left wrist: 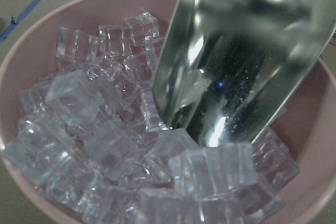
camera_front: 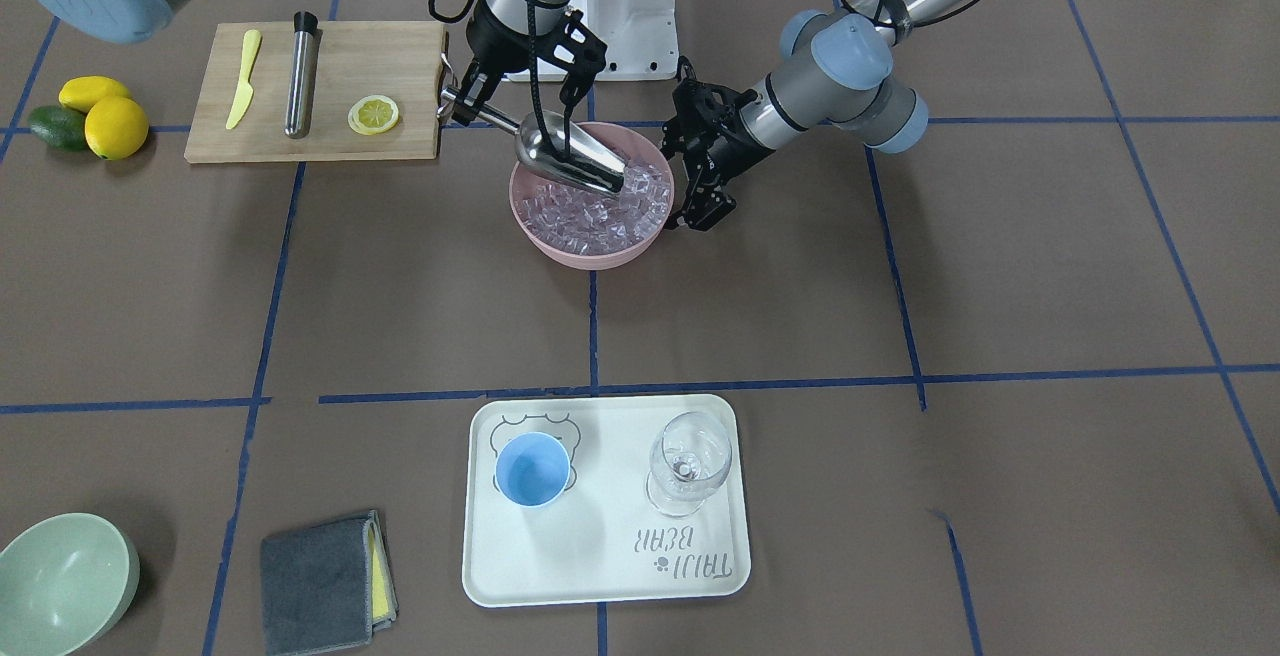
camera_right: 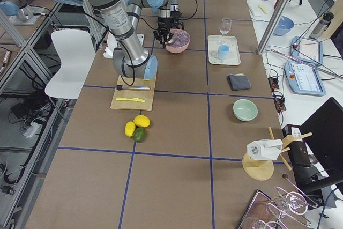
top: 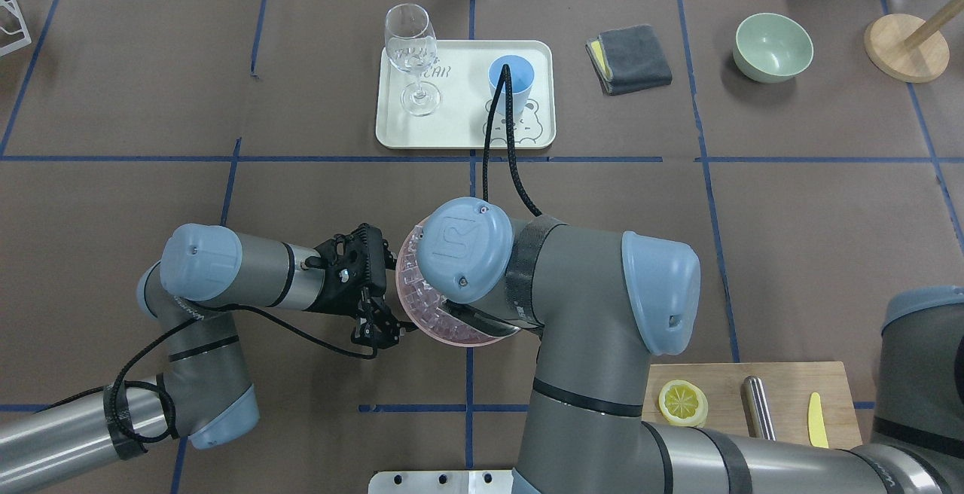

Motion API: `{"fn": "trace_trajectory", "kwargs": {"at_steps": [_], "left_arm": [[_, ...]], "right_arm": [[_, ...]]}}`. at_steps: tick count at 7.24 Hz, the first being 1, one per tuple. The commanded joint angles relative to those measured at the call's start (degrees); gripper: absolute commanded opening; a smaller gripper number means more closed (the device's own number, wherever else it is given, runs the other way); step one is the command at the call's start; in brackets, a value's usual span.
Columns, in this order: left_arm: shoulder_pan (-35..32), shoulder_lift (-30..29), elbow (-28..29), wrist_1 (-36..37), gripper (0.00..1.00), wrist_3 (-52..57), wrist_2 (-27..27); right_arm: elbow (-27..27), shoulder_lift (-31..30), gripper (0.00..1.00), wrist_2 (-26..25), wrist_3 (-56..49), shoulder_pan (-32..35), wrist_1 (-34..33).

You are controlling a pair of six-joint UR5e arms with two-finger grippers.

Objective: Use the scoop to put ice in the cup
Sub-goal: 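Drag the scoop through the ice to collect cubes, right gripper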

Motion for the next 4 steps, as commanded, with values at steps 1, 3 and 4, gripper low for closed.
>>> {"fn": "trace_trajectory", "kwargs": {"at_steps": [1,3,4], "left_arm": [[0.0,0.0,-0.1,0.0,0.99,0.0,0.0],[0.0,-0.1,-0.1,0.0,0.99,0.0,0.0],[0.0,-0.1,-0.1,0.0,0.99,0.0,0.0]], "right_arm": [[-0.1,-1.8,0.00,0.3,1.2,0.0,3.3],[-0.1,-4.8,0.00,0.7,3.7,0.1,8.7],[0.1,-6.1,0.00,0.9,4.0,0.4,11.2]]}}
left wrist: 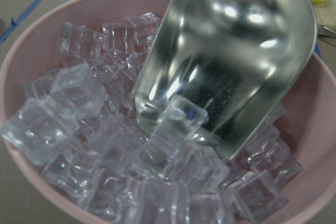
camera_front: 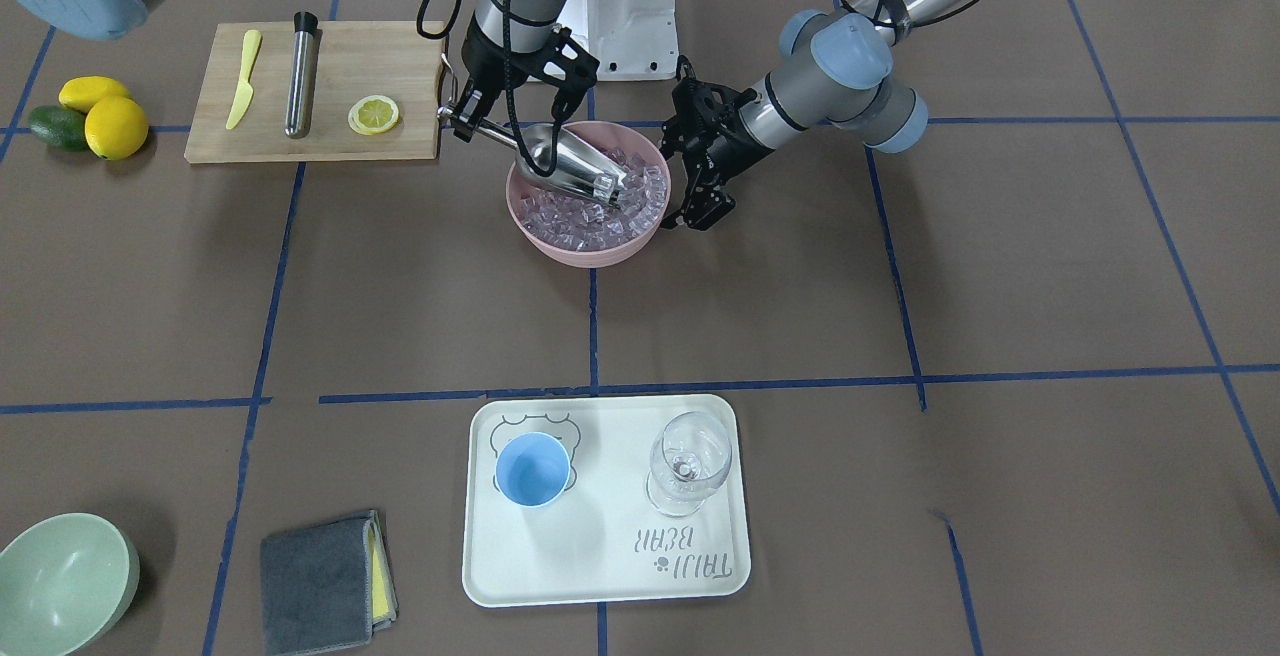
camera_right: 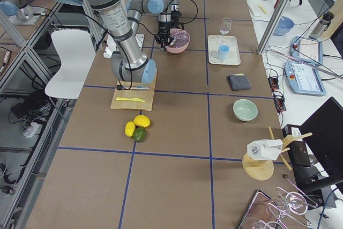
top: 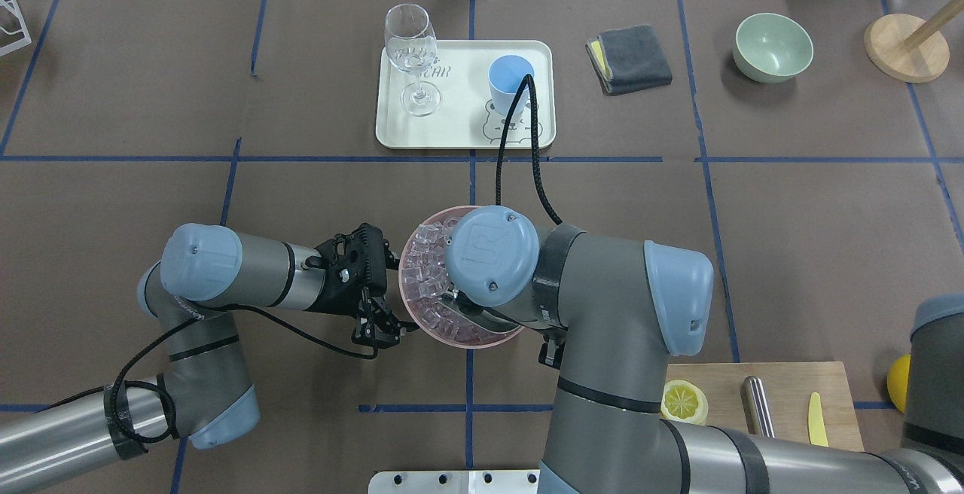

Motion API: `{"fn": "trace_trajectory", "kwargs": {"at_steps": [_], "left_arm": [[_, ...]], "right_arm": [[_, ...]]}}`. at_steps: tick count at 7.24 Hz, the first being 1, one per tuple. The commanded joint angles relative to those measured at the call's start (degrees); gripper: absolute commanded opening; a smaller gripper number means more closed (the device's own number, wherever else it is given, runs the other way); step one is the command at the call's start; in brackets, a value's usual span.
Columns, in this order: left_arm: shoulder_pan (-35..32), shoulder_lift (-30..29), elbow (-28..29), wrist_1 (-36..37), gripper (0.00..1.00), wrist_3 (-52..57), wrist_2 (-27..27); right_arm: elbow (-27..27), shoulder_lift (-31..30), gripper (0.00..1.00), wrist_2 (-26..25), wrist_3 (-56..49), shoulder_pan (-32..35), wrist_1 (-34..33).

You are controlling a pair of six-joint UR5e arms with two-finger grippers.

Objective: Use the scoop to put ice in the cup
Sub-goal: 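Drag the scoop through the ice to collect cubes, right gripper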

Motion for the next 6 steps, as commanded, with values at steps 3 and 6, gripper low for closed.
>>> {"fn": "trace_trajectory", "kwargs": {"at_steps": [3,6], "left_arm": [[0.0,0.1,0.0,0.0,0.99,0.0,0.0],[-0.1,0.1,0.0,0.0,0.99,-0.1,0.0]], "right_arm": [[0.4,-2.6,0.00,3.3,1.5,1.4,5.3],[0.8,-7.0,0.00,7.2,4.7,2.2,14.5]]}}
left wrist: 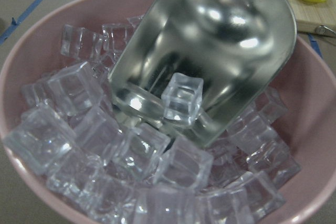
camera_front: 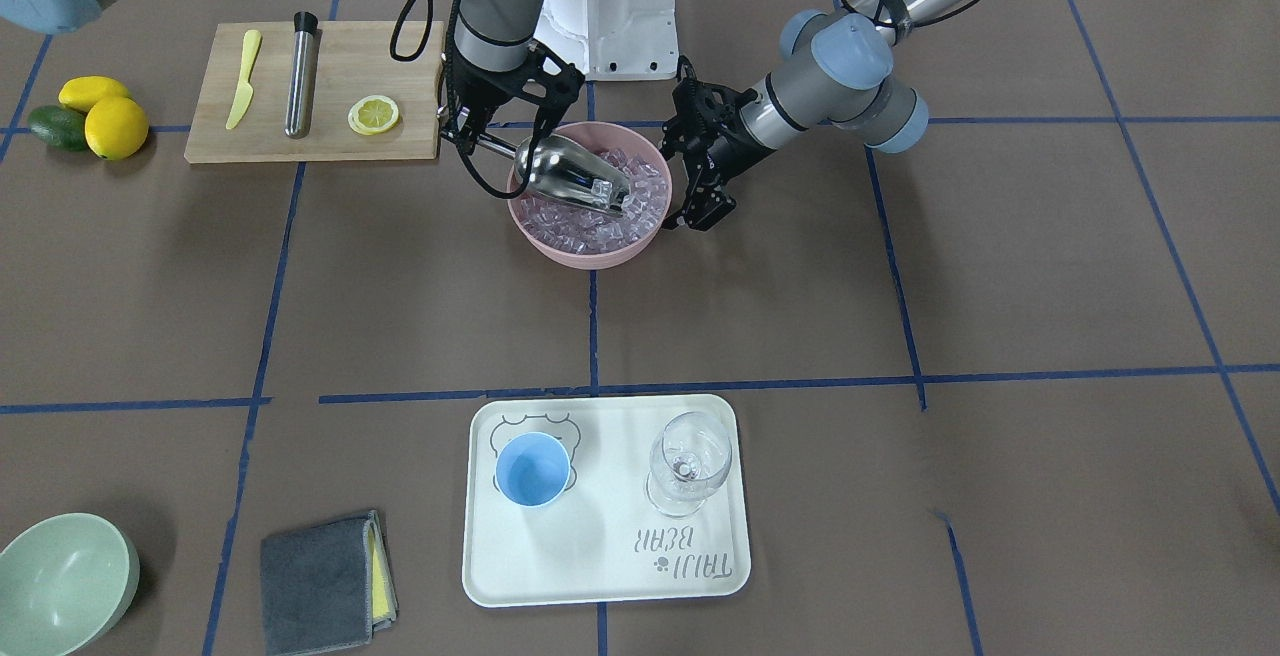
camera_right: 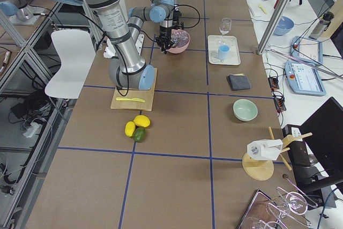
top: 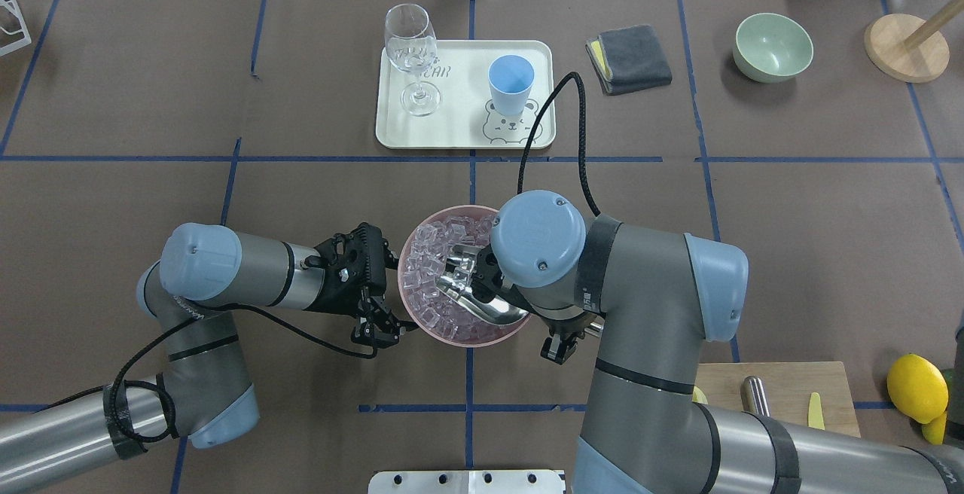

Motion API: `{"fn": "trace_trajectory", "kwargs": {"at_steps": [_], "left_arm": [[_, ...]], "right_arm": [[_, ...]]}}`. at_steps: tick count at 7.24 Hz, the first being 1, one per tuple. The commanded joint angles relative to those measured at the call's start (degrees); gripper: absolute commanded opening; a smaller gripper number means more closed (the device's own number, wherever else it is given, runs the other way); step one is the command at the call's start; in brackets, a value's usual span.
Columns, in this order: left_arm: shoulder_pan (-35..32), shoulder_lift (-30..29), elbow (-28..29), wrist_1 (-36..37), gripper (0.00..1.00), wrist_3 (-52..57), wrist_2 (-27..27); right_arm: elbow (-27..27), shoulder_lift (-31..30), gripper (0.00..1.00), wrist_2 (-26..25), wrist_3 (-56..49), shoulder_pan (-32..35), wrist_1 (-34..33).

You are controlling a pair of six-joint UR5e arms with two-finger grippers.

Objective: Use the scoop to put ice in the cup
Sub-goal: 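Drag the scoop through the ice to collect cubes, right gripper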

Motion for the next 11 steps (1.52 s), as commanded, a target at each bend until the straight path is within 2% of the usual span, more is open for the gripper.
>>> {"fn": "trace_trajectory", "kwargs": {"at_steps": [1,5,7,8,9,10,11], "left_arm": [[0.0,0.0,-0.1,0.0,0.99,-0.1,0.0],[0.0,0.1,-0.1,0.0,0.99,0.0,0.0],[0.0,0.1,-0.1,0.0,0.99,0.1,0.0],[0.0,0.1,-0.1,0.0,0.99,0.1,0.0],[0.0,0.1,-0.1,0.0,0.99,0.1,0.0],[0.0,0.1,-0.1,0.0,0.99,0.0,0.0],[-0.1,0.1,-0.2,0.0,0.99,0.0,0.0]], "right_arm": [[0.2,-2.0,0.00,2.5,1.8,0.3,4.1],[0.1,-3.0,0.00,4.6,4.7,0.6,8.2],[0.4,-5.8,0.00,6.1,6.5,0.9,14.1],[1.2,-5.9,0.00,7.3,6.5,2.0,13.6],[1.9,-5.6,0.00,7.3,7.2,2.9,9.7],[4.6,-5.3,0.00,7.4,9.6,3.4,6.5],[6.3,-5.7,0.00,7.3,13.5,3.4,6.3]]}}
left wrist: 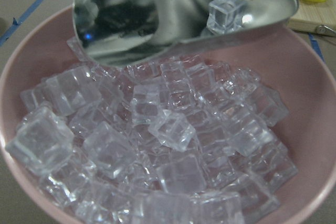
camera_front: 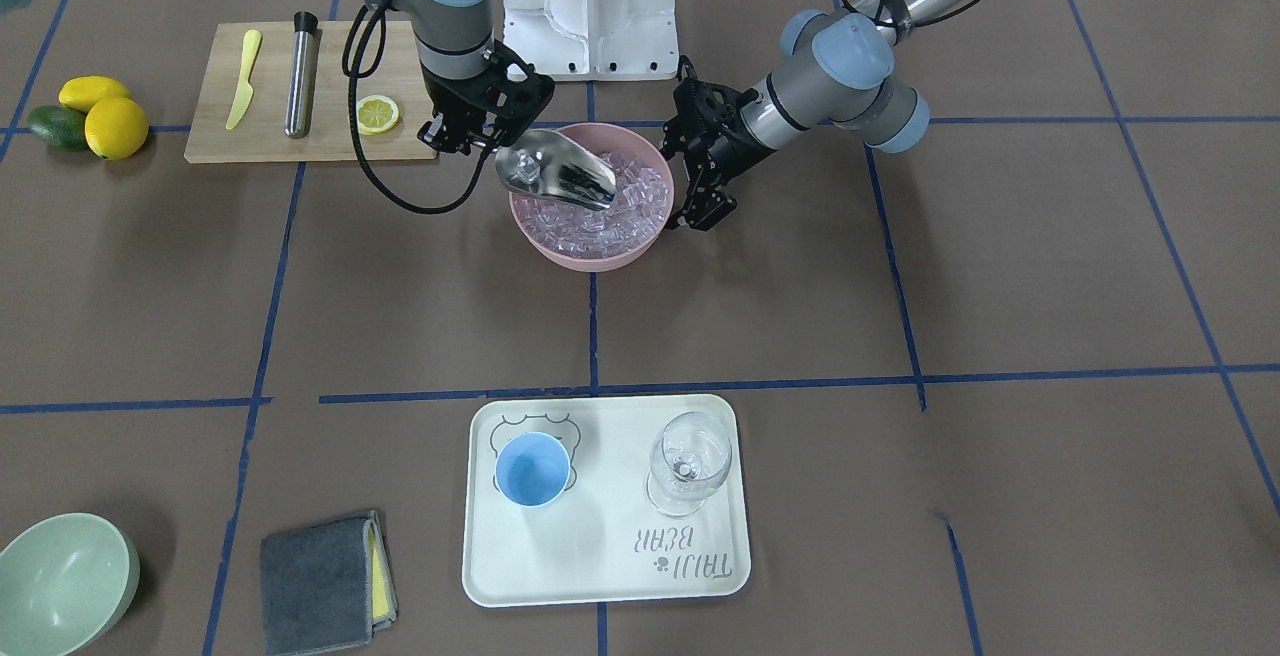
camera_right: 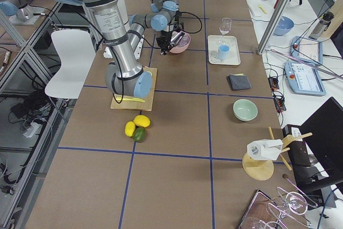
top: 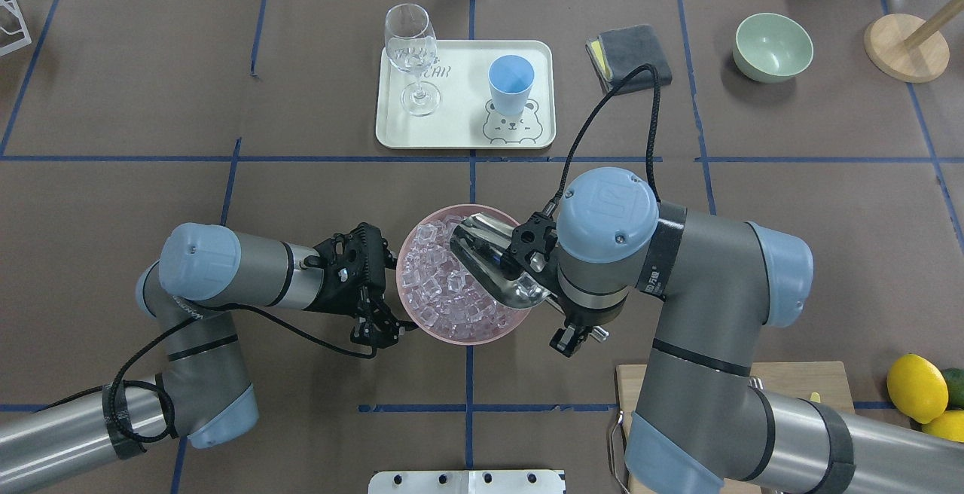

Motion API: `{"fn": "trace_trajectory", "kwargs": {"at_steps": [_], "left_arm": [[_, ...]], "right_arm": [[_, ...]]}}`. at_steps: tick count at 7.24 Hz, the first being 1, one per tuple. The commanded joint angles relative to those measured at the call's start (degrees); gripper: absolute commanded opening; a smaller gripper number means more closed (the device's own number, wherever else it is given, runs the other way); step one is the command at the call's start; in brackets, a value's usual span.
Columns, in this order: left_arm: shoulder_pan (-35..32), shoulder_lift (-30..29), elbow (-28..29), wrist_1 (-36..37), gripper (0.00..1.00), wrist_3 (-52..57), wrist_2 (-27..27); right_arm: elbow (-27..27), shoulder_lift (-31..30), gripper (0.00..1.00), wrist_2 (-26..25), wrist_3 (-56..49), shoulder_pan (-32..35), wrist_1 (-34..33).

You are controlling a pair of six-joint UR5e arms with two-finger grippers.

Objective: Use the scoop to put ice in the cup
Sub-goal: 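Lift the loaded scoop out of the bowl toward the white tray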

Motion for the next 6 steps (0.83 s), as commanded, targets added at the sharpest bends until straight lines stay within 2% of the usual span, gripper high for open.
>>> {"fn": "trace_trajectory", "kwargs": {"at_steps": [1,3,6], "left_arm": [[-0.1,0.1,-0.1,0.0,0.99,0.0,0.0],[-0.3,0.3,-0.1,0.0,0.98,-0.1,0.0],[-0.4,0.4,-0.1,0.1,0.98,-0.1,0.1]], "right_arm": [[2.2,0.3,0.00,0.0,7.8,0.3,-1.2],[1.9,1.3,0.00,0.6,19.5,1.7,-0.7],[-2.3,2.8,0.00,8.3,22.1,7.2,-1.4]]}}
